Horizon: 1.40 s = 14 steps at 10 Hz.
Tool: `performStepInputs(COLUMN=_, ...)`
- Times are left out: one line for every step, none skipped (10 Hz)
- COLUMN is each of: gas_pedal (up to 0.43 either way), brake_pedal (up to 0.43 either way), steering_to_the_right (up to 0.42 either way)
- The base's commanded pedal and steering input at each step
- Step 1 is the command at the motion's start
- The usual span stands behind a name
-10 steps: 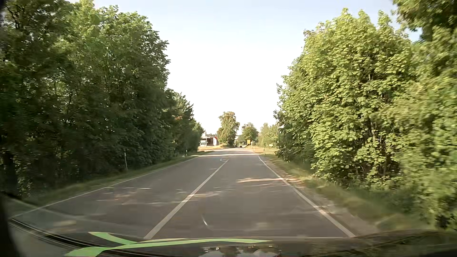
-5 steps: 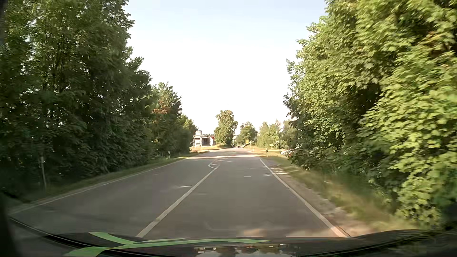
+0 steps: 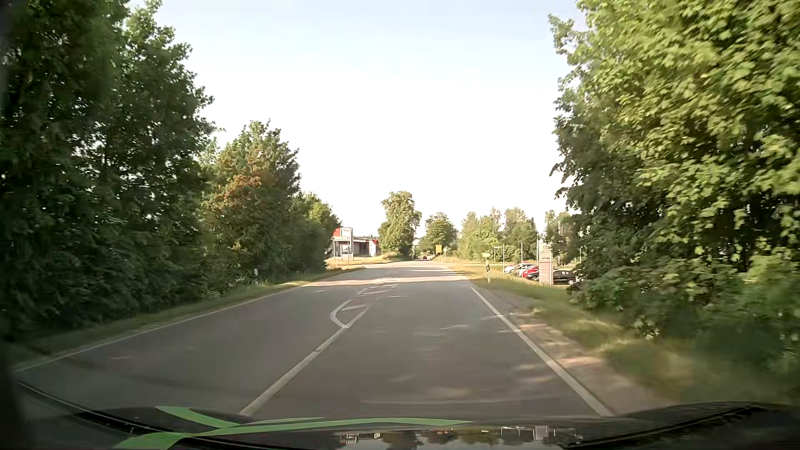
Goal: Follow the waypoints while adhering to traffic rules and regulations
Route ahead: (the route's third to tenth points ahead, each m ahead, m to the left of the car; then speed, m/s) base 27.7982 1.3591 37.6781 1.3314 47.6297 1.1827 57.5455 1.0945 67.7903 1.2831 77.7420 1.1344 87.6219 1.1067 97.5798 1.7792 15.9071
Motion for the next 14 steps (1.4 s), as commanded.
performStepInputs(gas_pedal=0.067, brake_pedal=0.0, steering_to_the_right=0.002)
performStepInputs(gas_pedal=0.067, brake_pedal=0.0, steering_to_the_right=0.002)
performStepInputs(gas_pedal=0.067, brake_pedal=0.0, steering_to_the_right=0.002)
performStepInputs(gas_pedal=0.067, brake_pedal=0.0, steering_to_the_right=0.002)
performStepInputs(gas_pedal=0.059, brake_pedal=0.0, steering_to_the_right=0.001)
performStepInputs(gas_pedal=0.059, brake_pedal=0.0, steering_to_the_right=0.001)
performStepInputs(gas_pedal=0.059, brake_pedal=0.0, steering_to_the_right=0.001)
performStepInputs(gas_pedal=0.059, brake_pedal=0.0, steering_to_the_right=0.001)
performStepInputs(gas_pedal=0.059, brake_pedal=0.0, steering_to_the_right=0.001)
performStepInputs(gas_pedal=0.059, brake_pedal=0.0, steering_to_the_right=0.0)
performStepInputs(gas_pedal=0.059, brake_pedal=0.0, steering_to_the_right=0.001)
performStepInputs(gas_pedal=0.059, brake_pedal=0.0, steering_to_the_right=0.0)
performStepInputs(gas_pedal=0.059, brake_pedal=0.0, steering_to_the_right=0.0)
performStepInputs(gas_pedal=0.059, brake_pedal=0.0, steering_to_the_right=0.0)
